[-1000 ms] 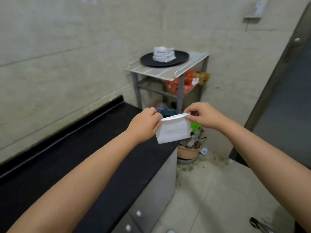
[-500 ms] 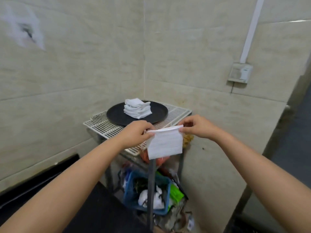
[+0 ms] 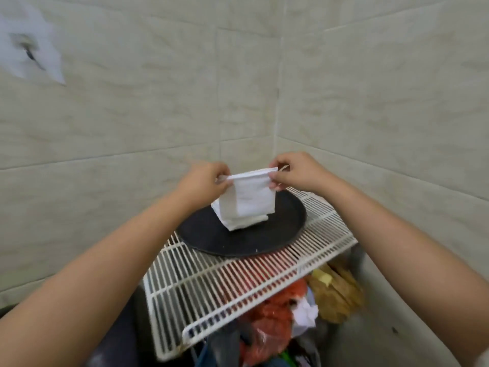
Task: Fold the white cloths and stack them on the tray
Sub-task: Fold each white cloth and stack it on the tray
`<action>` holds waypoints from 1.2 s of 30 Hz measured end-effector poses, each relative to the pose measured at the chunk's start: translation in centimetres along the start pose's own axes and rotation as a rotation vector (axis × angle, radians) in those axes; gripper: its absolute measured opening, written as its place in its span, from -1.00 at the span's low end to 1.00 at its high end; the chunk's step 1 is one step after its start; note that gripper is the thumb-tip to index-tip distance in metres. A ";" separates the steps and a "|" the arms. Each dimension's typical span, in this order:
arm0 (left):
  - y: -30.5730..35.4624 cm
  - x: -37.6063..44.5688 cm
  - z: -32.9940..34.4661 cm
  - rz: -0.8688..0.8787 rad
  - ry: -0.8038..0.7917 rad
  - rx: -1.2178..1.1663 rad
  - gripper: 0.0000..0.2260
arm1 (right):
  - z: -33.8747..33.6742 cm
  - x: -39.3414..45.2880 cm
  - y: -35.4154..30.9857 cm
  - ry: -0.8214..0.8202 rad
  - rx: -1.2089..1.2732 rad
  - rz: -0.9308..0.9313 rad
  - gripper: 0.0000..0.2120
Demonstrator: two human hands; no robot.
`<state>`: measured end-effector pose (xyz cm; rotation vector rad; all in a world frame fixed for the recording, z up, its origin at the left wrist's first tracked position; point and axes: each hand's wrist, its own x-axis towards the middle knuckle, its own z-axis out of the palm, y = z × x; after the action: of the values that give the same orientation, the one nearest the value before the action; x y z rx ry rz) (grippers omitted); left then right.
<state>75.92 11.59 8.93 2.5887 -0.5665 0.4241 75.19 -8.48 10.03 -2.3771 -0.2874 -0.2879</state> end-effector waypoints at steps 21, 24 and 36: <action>0.2 4.4 10.3 -0.419 -0.091 0.240 -0.68 | 5.3 10.4 13.2 -0.354 -0.165 -0.262 -0.89; 0.4 3.9 10.5 -0.421 -0.159 0.282 -0.63 | 5.2 10.1 13.0 -0.416 -0.243 -0.275 -0.81; -0.1 -9.0 0.4 -0.691 0.033 0.575 -0.67 | 6.6 2.1 -2.9 -0.386 -0.473 -0.692 -0.58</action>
<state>68.21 14.31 5.07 3.0678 0.5504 0.4248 77.17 -1.58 7.72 -2.7067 -1.3627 -0.2220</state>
